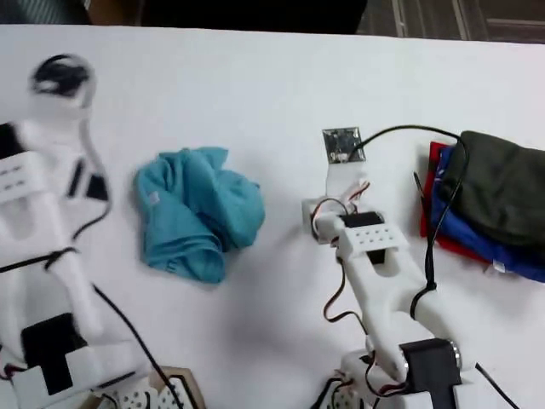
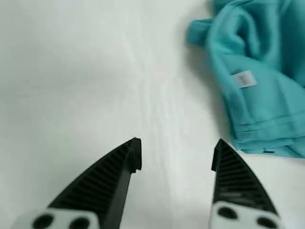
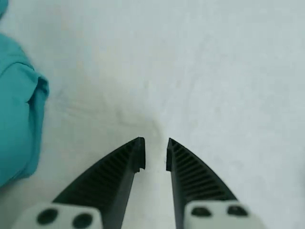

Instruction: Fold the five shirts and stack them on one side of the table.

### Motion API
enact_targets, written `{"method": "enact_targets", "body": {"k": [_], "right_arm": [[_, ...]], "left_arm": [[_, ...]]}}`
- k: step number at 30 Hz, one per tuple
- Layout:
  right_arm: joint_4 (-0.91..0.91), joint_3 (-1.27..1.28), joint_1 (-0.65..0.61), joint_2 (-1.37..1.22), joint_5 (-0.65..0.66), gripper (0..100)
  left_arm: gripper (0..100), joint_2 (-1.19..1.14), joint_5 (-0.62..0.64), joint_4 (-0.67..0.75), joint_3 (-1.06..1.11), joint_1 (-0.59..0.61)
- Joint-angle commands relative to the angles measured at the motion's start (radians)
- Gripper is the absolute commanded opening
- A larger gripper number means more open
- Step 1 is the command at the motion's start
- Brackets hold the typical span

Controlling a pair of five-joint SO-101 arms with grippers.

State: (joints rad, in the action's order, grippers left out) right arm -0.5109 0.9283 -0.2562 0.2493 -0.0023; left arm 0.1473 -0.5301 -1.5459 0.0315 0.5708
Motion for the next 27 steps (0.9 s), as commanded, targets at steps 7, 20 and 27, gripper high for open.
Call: {"method": "enact_targets", "body": {"k": [7,20,27], "right_arm": [[-0.067,-0.044,-0.346,0.042,0.230,8.9],[-0.463,-0.681,-0.558,-0.217,0.313,22.3],[-0.467,-0.842,-0.504,-0.426,0.316,22.3]], "left_arm": [[26,0.044,-0.026,0.241,0.188,0.308],[26,0.044,-0.158,0.315,0.305,0.545],[26,0.043,-0.157,0.285,0.306,0.506]]}}
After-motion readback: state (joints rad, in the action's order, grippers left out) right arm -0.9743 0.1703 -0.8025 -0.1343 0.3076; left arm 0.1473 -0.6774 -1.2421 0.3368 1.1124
